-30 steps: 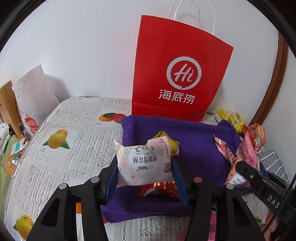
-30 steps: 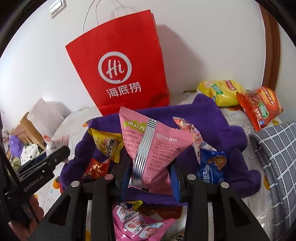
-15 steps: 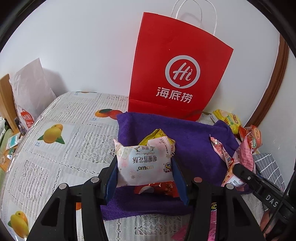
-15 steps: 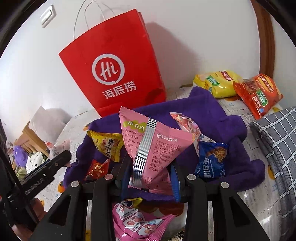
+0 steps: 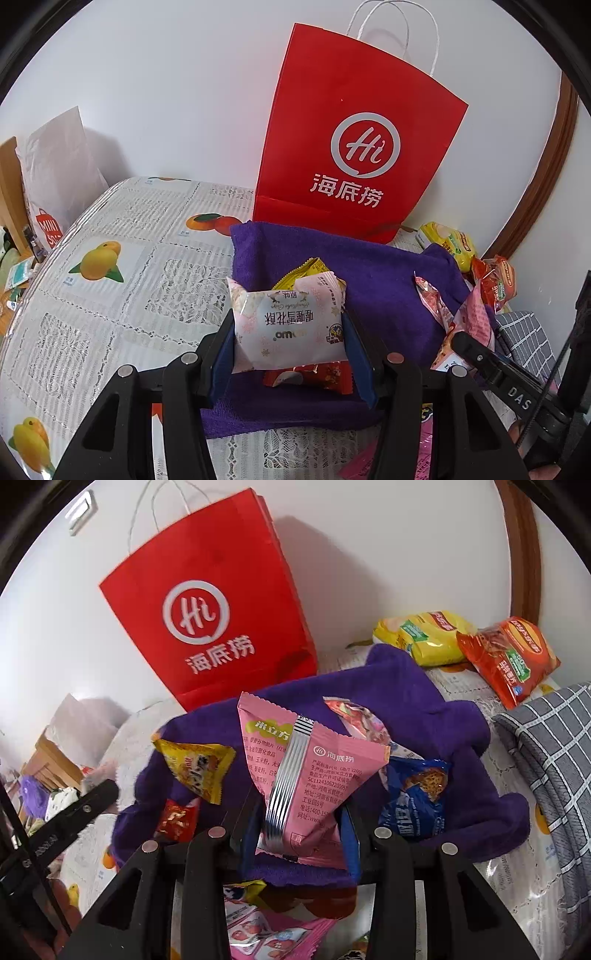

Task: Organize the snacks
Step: 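Open the right tool to drop the pink packet while the left tool releases the white-pink packet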

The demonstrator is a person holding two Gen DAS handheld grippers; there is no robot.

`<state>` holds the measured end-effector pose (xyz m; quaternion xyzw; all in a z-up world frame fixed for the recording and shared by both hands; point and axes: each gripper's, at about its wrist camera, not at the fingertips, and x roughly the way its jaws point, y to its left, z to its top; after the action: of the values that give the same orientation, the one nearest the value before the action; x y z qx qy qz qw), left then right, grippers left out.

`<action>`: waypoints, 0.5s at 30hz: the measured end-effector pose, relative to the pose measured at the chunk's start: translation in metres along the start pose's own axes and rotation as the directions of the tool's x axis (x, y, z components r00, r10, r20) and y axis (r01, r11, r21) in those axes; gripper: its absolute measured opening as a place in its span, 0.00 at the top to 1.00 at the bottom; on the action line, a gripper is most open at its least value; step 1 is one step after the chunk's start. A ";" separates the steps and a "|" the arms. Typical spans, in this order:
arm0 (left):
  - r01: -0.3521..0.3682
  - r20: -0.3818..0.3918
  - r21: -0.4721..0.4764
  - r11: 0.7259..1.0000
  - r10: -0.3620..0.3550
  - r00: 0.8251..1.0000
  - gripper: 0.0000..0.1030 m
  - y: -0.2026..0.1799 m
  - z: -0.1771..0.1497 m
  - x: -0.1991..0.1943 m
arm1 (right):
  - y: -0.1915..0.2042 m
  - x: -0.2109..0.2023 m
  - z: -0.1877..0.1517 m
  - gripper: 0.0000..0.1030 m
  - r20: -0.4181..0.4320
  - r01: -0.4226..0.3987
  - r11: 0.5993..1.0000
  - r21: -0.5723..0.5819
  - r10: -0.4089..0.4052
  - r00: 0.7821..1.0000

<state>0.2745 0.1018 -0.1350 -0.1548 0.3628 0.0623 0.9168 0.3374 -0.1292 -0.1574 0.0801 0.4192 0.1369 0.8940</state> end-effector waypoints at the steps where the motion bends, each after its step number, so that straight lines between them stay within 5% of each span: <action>1: 0.001 -0.001 0.000 1.000 -0.001 1.000 0.50 0.000 0.000 0.000 | -0.001 0.002 0.000 0.63 -0.007 0.009 1.000 0.002 -0.009 1.000; 15: 0.012 -0.032 -0.028 1.000 -0.013 0.999 0.49 0.008 -0.001 0.012 | -0.004 0.007 0.000 0.49 -0.044 0.001 1.000 0.030 0.000 0.999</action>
<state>0.2810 0.1094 -0.1460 -0.1709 0.3756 0.0590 0.9090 0.3427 -0.1307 -0.1638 0.0902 0.4407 0.1322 0.8833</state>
